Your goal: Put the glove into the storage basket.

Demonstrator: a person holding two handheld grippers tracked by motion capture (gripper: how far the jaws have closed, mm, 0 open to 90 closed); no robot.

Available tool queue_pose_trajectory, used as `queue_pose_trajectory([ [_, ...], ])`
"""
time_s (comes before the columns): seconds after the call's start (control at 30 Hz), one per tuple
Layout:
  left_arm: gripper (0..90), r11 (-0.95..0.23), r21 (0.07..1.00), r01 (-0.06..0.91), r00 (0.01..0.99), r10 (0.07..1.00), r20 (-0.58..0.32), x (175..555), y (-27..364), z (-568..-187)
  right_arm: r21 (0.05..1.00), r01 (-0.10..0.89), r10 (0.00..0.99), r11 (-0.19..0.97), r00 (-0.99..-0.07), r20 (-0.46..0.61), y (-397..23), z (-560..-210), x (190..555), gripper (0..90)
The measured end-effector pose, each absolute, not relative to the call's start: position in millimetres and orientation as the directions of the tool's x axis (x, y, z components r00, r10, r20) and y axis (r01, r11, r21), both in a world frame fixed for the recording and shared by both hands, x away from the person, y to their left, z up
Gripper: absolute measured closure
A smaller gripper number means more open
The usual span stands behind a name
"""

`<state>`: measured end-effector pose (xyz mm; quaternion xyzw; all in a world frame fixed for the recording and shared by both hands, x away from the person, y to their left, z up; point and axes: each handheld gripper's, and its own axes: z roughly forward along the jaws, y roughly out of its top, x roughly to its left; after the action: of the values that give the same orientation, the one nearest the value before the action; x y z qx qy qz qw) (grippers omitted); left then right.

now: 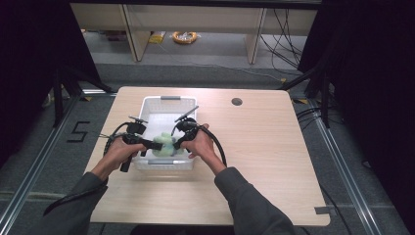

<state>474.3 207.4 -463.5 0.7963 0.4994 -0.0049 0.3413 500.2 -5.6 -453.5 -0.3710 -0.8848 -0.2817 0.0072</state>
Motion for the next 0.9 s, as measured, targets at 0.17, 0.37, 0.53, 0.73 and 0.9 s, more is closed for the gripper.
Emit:
queue_pose_trajectory([
  [0.17,61.6,-0.261,0.528,0.808,0.477,0.816,-0.326,476.0,208.0,-467.2,0.461,0.678,0.672,0.572,-0.71,0.21,-2.0,-452.3,498.5,57.7],
  [0.37,47.9,-0.243,0.54,0.806,0.462,0.827,-0.319,476.2,204.3,-460.1,0.505,0.639,0.66,0.581,-0.732,0.167,-1.9,-443.8,498.0,54.1],
  [0.53,42.2,-0.229,0.557,0.799,0.454,0.836,-0.309,475.6,200.7,-450.8,0.545,0.624,0.653,0.56,-0.738,0.174,-6.1,-429.9,494.5,50.8],
  [0.73,38.7,-0.218,0.58,0.785,0.451,0.843,-0.295,472.9,198.1,-441.4,0.576,0.606,0.642,0.548,-0.746,0.175,-14.3,-416.5,489.7,49.0],
  [0.9,36.7,-0.221,0.592,0.775,0.461,0.839,-0.29,468.7,195.9,-434.6,0.591,0.603,0.638,0.536,-0.748,0.183,-22.4,-413.2,487.6,47.5],
])
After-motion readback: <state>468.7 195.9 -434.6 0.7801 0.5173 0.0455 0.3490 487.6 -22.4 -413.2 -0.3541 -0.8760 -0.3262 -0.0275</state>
